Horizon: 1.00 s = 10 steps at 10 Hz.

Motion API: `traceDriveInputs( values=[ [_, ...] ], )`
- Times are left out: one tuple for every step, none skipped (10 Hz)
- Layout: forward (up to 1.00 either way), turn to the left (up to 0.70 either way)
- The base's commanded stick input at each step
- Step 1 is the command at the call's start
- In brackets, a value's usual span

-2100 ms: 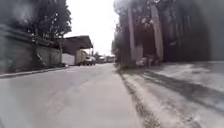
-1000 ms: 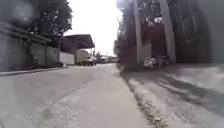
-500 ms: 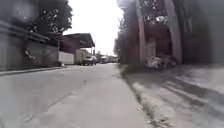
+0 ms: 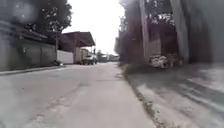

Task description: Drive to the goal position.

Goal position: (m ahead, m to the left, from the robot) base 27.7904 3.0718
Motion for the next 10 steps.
traceDriveInputs(
  values=[
    [1.0, 0.0],
    [1.0, 0.0],
    [1.0, 0.0],
    [1.0, 0.0],
    [1.0, 0.0],
    [1.0, 0.0],
    [1.0, 0.0],
    [1.0, 0.0],
    [1.0, 0.0],
    [1.0, 0.0]
  ],
)
